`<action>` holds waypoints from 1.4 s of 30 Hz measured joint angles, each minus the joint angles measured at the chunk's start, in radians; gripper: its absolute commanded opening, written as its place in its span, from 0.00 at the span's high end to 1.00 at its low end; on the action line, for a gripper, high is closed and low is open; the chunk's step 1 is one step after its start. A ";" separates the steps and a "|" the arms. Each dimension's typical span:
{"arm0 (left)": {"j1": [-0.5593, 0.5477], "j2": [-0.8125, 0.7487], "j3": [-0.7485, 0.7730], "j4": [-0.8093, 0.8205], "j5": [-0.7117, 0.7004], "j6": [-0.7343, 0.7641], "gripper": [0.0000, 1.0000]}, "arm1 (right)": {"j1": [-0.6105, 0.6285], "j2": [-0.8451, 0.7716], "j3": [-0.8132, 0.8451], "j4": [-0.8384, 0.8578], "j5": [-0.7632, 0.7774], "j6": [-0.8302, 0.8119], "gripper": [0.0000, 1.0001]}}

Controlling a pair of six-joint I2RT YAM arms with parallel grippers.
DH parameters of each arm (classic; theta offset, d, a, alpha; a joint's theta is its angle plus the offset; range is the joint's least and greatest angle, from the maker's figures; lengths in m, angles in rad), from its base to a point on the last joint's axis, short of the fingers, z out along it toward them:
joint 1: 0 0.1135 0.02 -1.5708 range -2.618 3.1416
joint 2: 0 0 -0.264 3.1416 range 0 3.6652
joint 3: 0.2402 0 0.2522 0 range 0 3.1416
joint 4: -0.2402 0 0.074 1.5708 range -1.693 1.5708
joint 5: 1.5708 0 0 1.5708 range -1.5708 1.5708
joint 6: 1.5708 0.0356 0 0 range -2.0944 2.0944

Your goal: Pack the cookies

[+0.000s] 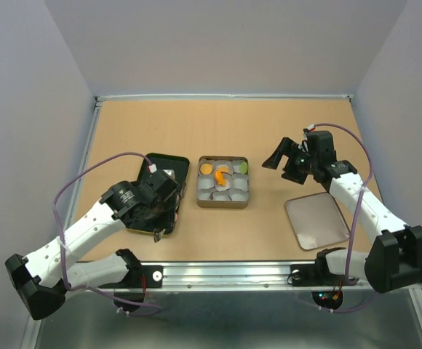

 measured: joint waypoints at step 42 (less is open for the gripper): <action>0.084 0.042 -0.134 0.087 0.016 0.032 0.46 | 0.000 -0.040 -0.064 0.007 -0.020 0.010 0.00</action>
